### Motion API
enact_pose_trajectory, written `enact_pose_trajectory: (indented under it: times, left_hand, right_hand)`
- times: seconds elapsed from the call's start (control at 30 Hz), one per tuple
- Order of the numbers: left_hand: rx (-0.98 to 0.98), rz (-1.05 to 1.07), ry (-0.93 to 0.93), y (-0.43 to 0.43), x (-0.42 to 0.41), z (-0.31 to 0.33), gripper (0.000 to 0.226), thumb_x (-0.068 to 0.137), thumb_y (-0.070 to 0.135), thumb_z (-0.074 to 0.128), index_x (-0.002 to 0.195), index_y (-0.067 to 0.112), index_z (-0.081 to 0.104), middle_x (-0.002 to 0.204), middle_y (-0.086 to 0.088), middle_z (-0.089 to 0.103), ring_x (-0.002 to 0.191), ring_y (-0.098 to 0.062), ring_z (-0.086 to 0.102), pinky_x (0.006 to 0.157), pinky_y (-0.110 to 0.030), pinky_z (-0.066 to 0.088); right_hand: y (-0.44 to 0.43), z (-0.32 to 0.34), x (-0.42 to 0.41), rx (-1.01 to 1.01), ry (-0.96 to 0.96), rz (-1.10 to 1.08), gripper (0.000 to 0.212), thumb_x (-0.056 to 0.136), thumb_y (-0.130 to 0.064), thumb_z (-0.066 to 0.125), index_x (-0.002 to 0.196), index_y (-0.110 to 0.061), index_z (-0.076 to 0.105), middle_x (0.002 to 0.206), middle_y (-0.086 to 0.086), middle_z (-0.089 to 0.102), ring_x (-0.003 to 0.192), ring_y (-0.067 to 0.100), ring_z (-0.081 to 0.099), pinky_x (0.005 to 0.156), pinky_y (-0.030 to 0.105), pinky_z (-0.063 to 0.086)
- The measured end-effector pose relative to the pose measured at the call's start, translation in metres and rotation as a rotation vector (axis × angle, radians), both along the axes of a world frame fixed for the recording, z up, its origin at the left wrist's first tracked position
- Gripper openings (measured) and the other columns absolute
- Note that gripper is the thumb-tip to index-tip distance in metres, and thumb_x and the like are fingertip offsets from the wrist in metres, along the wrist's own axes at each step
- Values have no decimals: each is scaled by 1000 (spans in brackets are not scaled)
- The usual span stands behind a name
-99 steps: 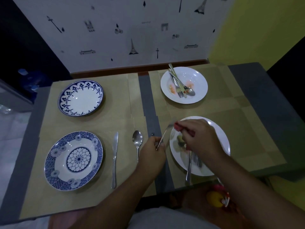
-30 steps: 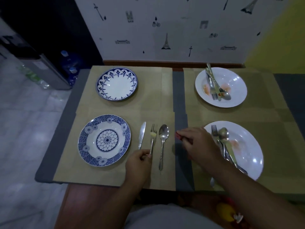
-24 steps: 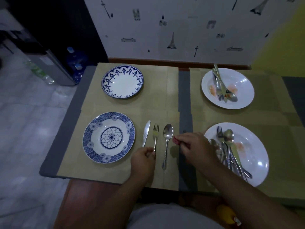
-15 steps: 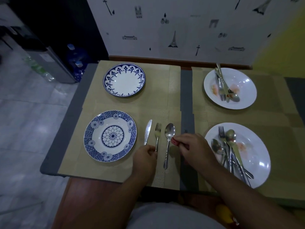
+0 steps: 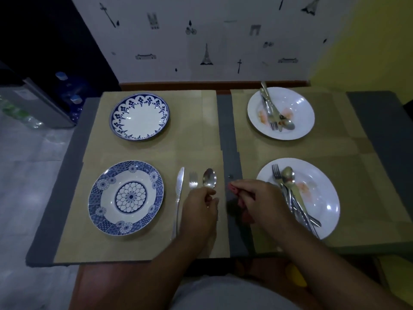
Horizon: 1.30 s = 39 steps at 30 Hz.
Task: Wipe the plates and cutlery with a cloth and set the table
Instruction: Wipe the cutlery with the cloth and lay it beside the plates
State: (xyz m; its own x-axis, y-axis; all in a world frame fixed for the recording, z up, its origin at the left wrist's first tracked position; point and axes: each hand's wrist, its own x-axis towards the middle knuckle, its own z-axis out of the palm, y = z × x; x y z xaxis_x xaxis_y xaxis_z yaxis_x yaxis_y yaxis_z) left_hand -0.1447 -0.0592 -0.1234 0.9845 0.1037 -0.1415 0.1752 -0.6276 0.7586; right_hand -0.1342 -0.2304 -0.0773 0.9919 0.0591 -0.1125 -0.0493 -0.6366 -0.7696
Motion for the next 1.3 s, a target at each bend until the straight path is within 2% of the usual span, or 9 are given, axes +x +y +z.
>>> enact_pose_trajectory:
  times: [0.13, 0.23, 0.3, 0.53, 0.67, 0.83, 0.93, 1.17, 1.3]
  left_hand:
    - [-19, -259, 55, -55, 7, 16, 8, 90, 17, 66, 88, 20, 73, 80, 7, 68, 75, -4, 61, 67, -17, 48]
    - [-61, -329, 191, -93, 8, 22, 11, 92, 27, 68, 98, 20, 74, 91, 8, 71, 81, -2, 65, 75, -22, 57]
    - [-12, -356, 253, -114, 10, 23, 13, 92, 30, 69, 98, 21, 74, 89, 7, 72, 77, -2, 66, 74, -26, 59]
    - [181, -459, 433, -151, 1, 13, 19, 83, 37, 76, 84, 20, 69, 71, 7, 65, 64, -5, 63, 52, -18, 44]
    - [224, -438, 495, -158, 0, 11, 16, 83, 28, 76, 86, 15, 68, 76, 4, 67, 67, -8, 66, 61, -21, 57]
    - [170, -360, 560, -156, 2, 19, 18, 84, 30, 75, 82, 16, 63, 68, 6, 61, 54, -4, 61, 44, -12, 42]
    - [118, -334, 576, -146, -1, 25, 17, 85, 26, 72, 77, 12, 67, 65, 4, 63, 55, -5, 61, 48, -13, 45]
    - [-187, -179, 691, -113, -25, 45, 13, 95, 24, 65, 91, 15, 73, 91, -2, 73, 86, -13, 70, 76, -29, 58]
    - [-251, -61, 651, -101, -37, 55, 14, 94, 22, 65, 84, 18, 74, 84, -1, 75, 76, -8, 70, 64, -20, 54]
  right_hand:
    - [-47, 12, -6, 84, 93, -190, 28, 94, -13, 63, 104, -36, 75, 76, -4, 71, 62, 17, 68, 65, 34, 61]
    - [-86, 17, -15, 38, 68, -288, 28, 94, -13, 62, 107, -35, 75, 74, -7, 71, 60, 7, 66, 61, 20, 56]
    - [-112, 19, -22, 3, 32, -348, 28, 93, -14, 64, 105, -36, 76, 73, -11, 72, 60, 5, 66, 63, 26, 58]
    - [-163, 5, -41, 203, 157, -512, 25, 93, -17, 67, 95, -40, 77, 68, 3, 69, 58, 31, 69, 52, 41, 60]
    - [-169, -3, -42, 186, 200, -468, 25, 93, -17, 67, 95, -40, 77, 69, 0, 70, 57, 26, 69, 52, 40, 60]
    - [-168, -3, -37, 68, 160, -350, 24, 91, -17, 68, 97, -39, 76, 73, -13, 72, 61, 0, 65, 52, 10, 49]
    - [-164, -2, -35, -2, 135, -282, 25, 91, -17, 68, 103, -37, 76, 86, -18, 73, 73, -8, 64, 61, 6, 49]
    - [-143, 1, -28, -45, 71, -165, 30, 91, -16, 67, 114, -35, 72, 102, -18, 71, 82, -10, 61, 72, -3, 39]
    - [-124, 2, -26, -17, -10, -77, 30, 89, -12, 70, 113, -29, 74, 103, -11, 74, 85, -3, 64, 79, 3, 44]
